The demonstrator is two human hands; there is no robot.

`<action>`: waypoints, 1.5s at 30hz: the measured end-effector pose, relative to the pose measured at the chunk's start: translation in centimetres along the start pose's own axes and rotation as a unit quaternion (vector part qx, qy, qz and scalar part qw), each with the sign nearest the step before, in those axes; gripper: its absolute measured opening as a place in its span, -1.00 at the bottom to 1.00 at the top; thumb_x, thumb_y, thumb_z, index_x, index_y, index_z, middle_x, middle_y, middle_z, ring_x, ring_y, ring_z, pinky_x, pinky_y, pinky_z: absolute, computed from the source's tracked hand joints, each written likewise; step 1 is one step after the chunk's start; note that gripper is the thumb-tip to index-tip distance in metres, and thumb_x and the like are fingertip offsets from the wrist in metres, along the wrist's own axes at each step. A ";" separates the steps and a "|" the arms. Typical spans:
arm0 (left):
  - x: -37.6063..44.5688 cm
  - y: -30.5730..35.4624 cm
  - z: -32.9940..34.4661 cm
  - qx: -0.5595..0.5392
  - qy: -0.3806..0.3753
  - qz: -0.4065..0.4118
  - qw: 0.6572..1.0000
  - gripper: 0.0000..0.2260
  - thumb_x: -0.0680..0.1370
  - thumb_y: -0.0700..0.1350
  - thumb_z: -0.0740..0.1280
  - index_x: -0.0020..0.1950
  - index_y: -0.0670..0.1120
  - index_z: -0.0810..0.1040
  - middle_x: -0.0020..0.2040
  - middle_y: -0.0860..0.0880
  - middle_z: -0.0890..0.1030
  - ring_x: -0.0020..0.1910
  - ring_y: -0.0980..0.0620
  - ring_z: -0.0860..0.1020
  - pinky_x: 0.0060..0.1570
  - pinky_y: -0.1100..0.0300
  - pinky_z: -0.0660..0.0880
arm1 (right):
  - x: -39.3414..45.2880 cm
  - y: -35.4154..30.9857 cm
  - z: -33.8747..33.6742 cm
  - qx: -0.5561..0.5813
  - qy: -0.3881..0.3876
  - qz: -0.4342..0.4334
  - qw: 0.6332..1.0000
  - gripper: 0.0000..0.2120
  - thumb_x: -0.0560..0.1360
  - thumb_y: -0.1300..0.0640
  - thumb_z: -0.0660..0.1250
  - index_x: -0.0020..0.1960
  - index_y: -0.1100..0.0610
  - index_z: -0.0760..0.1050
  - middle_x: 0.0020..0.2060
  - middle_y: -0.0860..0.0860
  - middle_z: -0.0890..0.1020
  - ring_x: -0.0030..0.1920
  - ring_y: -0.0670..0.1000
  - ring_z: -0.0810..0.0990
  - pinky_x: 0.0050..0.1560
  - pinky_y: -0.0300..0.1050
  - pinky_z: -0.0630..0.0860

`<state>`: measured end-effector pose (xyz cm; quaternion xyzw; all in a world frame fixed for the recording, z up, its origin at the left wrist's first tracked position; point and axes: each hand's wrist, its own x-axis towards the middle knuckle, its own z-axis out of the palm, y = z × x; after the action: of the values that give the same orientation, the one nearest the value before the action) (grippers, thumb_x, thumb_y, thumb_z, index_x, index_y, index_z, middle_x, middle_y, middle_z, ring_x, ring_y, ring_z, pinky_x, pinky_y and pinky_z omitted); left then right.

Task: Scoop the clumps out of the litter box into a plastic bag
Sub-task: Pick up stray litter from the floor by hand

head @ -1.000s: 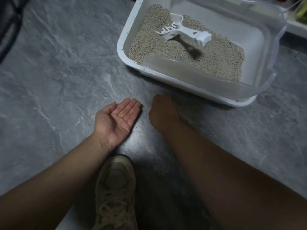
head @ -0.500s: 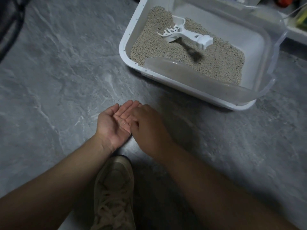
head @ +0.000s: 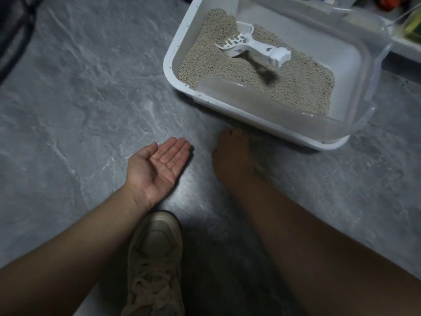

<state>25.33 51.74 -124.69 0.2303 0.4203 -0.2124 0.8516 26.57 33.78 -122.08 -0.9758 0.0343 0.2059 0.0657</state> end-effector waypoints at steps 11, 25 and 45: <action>-0.7 -0.1 0.3 0.002 0.003 0.001 1.000 -0.61 0.67 -0.08 0.12 0.27 -0.32 0.57 0.22 -0.30 0.66 0.17 -0.29 0.66 0.10 -0.15 0.64 | -0.4 -1.6 0.1 0.061 0.012 -0.045 0.997 -0.62 0.50 0.35 0.26 0.30 0.22 0.36 0.23 0.21 0.49 0.24 0.18 0.48 0.25 -0.04 0.37; -0.7 -0.8 0.5 0.029 -0.004 -0.031 0.999 -0.60 0.65 -0.04 0.11 0.23 -0.25 0.62 0.28 -0.22 0.64 0.31 -0.19 0.60 0.36 -0.10 0.48 | -5.1 -7.2 -1.2 0.367 0.050 -0.072 0.926 -0.89 0.40 0.23 0.33 -0.08 0.18 0.56 -0.17 0.09 0.62 -0.09 0.04 0.58 0.03 -0.05 0.50; -0.7 -0.4 1.6 0.004 -0.030 -0.016 0.999 -0.60 0.67 -0.06 0.11 0.28 -0.30 0.57 0.26 -0.27 0.65 0.19 -0.25 0.66 0.01 -0.09 0.66 | -6.6 -5.7 -2.4 0.094 0.071 -0.203 0.972 -0.70 0.56 0.19 0.21 0.25 0.23 0.52 0.20 0.21 0.57 0.26 0.24 0.49 0.26 0.03 0.34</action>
<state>25.75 50.64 -123.31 0.2209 0.3970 -0.2346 0.8594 22.05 39.38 -116.60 -0.9640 -0.1406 0.1138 0.1947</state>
